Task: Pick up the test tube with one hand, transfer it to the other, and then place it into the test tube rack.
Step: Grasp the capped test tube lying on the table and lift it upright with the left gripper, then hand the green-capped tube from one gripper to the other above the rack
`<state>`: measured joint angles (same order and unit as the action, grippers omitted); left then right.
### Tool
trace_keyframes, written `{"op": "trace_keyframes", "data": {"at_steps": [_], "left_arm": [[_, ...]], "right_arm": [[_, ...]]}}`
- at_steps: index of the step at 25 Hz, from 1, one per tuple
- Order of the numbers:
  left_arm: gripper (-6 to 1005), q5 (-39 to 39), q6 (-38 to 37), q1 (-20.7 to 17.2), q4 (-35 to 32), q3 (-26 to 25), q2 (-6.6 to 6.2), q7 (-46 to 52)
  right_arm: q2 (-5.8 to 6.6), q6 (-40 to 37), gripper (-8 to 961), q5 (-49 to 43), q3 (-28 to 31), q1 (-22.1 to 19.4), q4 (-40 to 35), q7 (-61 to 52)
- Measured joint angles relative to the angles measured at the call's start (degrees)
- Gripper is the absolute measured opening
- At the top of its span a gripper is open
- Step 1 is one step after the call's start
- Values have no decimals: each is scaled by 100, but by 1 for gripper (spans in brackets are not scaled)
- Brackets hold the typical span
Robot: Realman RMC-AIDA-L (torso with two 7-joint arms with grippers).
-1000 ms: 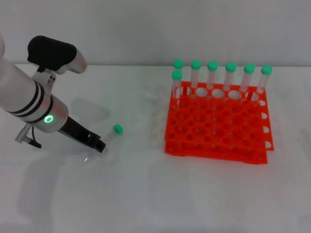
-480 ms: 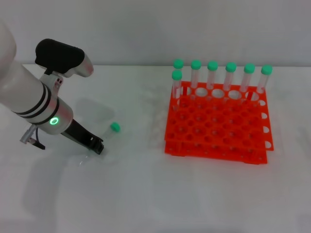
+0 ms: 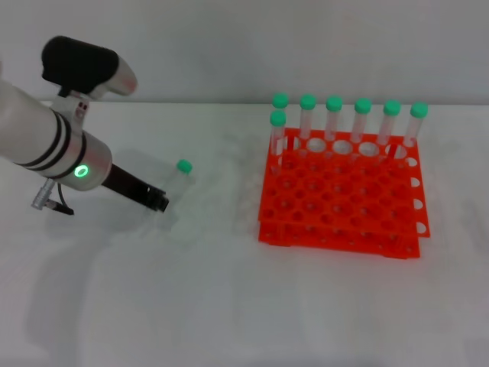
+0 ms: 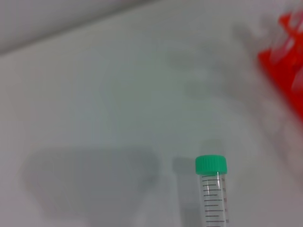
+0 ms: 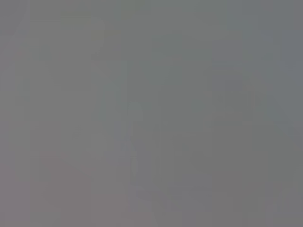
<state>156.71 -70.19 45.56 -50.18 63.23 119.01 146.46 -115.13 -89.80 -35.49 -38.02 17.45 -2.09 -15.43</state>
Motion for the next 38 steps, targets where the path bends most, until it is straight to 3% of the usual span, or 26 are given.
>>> {"op": "trace_keyframes", "data": {"at_steps": [3, 4, 9, 13, 15, 19, 22, 24, 28, 30, 31, 38], "left_arm": [[194, -854, 227, -451, -594, 19, 2, -583], [195, -854, 227, -451, -594, 19, 2, -583], [197, -2357, 332, -962, -1028, 33, 7, -1920], [198, -3682, 340, -1410, -1219, 49, 8, -3301], [199, -4151, 324, -1572, -1235, 66, 8, -3794], [200, -4934, 309, -1880, -1235, 350, 8, -4684], [202, -5458, 297, -2145, -1218, 743, 8, -5498], [202, -5746, 274, -2267, -1188, 960, 9, -5922], [204, -6357, 230, -2522, -1053, 1361, 19, -6733], [205, -6357, 230, -2522, -1053, 1361, 19, -6733], [205, -6720, 216, -2676, -1013, 1621, 22, -7152], [208, -7206, 81, -2840, -1001, 1859, 26, -7528]], "right_arm": [[12, -3, 870, -4, -326, -43, -144, -233], [18, -3, 870, -4, -464, -67, -226, -337], [71, -3, 870, -5, -1440, -332, -961, -981], [258, 36, 870, -65, -2279, -502, -1604, -1771], [409, 47, 870, -368, -2507, -493, -1871, -2441], [644, 49, 870, -1244, -2538, -240, -2168, -3564], [731, 49, 870, -1666, -2541, -11, -2210, -4017], [795, 28, 870, -2351, -2556, 458, -2227, -4718], [766, -5, 870, -2972, -2576, 897, -2246, -5270], [714, -27, 870, -3208, -2581, 1075, -2248, -5451], [670, -41, 870, -3292, -2584, 1146, -2255, -5499], [414, -56, 870, -3466, -2798, 1276, -2397, -5580]]}}
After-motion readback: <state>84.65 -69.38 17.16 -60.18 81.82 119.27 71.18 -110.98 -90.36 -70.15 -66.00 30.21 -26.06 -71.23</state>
